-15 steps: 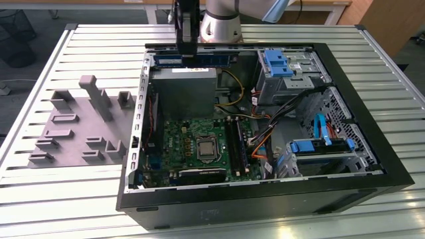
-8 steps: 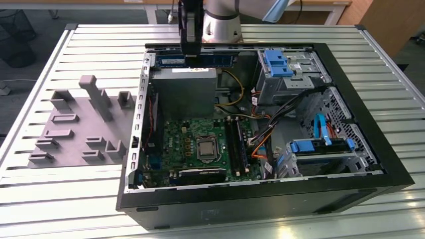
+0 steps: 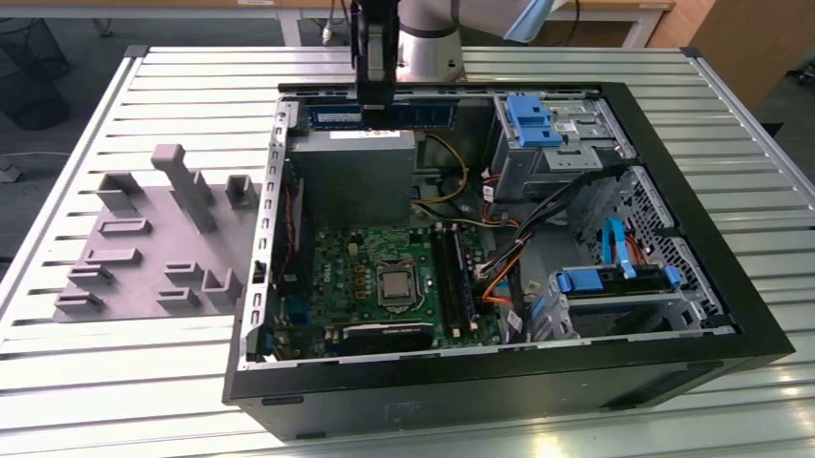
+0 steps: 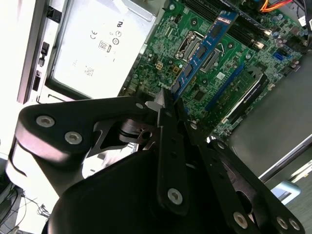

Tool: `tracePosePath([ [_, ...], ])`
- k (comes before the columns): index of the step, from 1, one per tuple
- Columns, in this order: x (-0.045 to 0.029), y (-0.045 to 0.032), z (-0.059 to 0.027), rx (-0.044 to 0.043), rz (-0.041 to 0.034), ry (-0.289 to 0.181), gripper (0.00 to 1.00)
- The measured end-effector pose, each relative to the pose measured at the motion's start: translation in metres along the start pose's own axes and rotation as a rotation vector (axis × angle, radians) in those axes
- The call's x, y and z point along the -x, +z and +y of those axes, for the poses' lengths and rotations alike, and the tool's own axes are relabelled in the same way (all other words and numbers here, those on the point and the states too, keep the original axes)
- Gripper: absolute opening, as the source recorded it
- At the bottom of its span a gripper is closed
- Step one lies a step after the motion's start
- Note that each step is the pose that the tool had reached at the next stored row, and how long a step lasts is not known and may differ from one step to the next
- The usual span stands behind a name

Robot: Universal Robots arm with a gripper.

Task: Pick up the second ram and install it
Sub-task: 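Pick up the second ram and move it above second insertion slot, then insert the second ram into the second slot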

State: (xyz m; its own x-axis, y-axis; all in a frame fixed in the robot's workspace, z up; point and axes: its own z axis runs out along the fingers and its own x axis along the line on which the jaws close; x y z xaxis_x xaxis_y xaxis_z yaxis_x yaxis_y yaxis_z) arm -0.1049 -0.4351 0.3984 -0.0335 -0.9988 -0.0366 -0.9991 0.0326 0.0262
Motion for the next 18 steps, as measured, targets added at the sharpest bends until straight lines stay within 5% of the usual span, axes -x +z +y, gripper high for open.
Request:
tracePosePath([
  [18, 0.0002, -0.0002, -0.0133, 0.0000, -0.0001, 0.000, 0.14],
])
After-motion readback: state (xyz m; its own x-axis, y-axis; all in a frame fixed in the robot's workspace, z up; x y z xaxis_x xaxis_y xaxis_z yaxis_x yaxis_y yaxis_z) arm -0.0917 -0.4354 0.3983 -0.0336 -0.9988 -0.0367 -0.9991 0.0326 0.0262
